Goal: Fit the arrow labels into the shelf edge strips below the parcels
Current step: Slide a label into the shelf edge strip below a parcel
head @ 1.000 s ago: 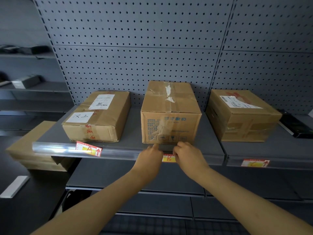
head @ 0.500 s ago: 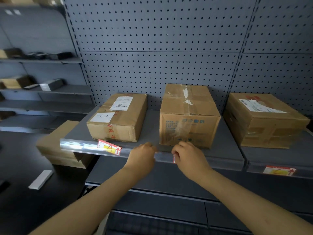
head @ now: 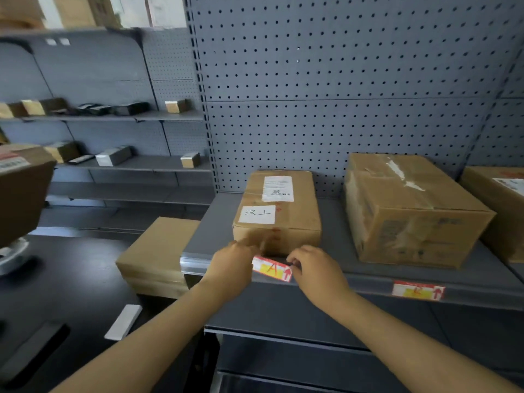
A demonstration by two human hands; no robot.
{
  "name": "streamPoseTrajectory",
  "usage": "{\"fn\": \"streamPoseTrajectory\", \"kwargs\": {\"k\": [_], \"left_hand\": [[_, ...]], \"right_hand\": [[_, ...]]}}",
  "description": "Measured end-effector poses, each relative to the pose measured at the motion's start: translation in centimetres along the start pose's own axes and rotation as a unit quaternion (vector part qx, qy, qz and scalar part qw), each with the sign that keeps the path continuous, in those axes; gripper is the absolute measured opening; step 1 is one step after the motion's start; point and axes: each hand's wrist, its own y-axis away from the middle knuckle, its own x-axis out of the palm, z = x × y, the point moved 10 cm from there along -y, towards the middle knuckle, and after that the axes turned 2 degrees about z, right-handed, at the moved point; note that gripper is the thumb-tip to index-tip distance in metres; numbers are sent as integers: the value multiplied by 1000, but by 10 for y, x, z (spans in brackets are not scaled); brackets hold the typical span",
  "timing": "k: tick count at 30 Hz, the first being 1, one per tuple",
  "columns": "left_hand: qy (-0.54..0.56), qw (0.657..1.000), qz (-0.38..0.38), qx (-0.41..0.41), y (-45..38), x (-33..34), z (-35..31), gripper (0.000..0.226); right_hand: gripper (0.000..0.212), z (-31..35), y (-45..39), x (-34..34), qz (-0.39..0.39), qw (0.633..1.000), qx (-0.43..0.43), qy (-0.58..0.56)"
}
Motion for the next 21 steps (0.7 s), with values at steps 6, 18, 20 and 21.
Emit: {"fn": "streamPoseTrajectory", "kwargs": {"k": [6,18,20,21], "left_hand": [[15,997,-17,70,-8,5,-3,34],[-27,993,-54,100,-6,2,-17,25],[-41,993,-51,98,-2,6,-18,23],[-45,994,-47,93,0,9,-18,22]], "right_hand": [[14,13,0,10,-25,998,27,46],[11,17,-9,14,-3,994,36,98],[12,17,-10,14,1,994,32,102],[12,18,-10,14,6,994,29,105]]}}
